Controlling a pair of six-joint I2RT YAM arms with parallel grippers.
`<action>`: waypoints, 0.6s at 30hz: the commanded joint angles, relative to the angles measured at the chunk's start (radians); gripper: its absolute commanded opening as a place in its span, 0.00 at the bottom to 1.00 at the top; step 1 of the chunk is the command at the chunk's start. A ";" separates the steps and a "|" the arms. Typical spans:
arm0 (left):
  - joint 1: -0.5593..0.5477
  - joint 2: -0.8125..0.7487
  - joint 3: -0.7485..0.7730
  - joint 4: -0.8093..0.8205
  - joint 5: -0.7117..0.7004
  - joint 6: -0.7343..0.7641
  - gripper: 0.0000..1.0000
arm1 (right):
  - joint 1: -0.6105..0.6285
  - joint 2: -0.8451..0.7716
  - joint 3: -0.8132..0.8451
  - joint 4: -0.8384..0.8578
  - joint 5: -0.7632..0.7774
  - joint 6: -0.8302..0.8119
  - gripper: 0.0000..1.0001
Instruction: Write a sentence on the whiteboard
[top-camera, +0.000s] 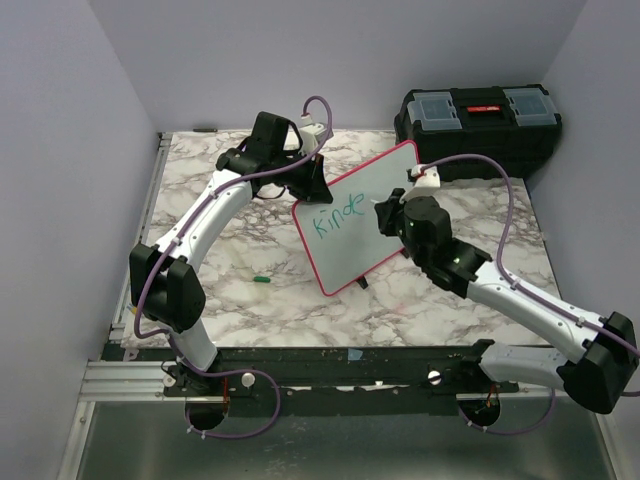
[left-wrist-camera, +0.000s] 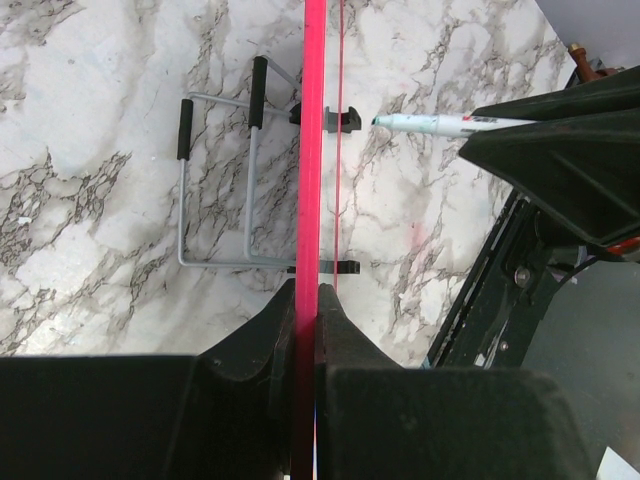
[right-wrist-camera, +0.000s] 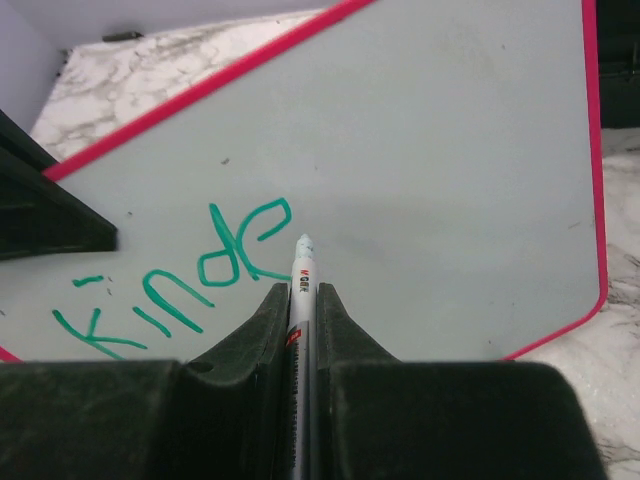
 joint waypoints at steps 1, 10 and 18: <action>-0.006 -0.038 0.019 0.010 -0.055 0.048 0.00 | 0.002 -0.021 0.038 0.076 0.014 -0.021 0.01; -0.008 -0.042 0.014 0.009 -0.054 0.048 0.00 | 0.002 0.032 0.072 0.129 -0.060 -0.013 0.01; -0.013 -0.042 0.017 0.010 -0.055 0.048 0.00 | 0.002 0.067 0.089 0.155 -0.114 -0.002 0.01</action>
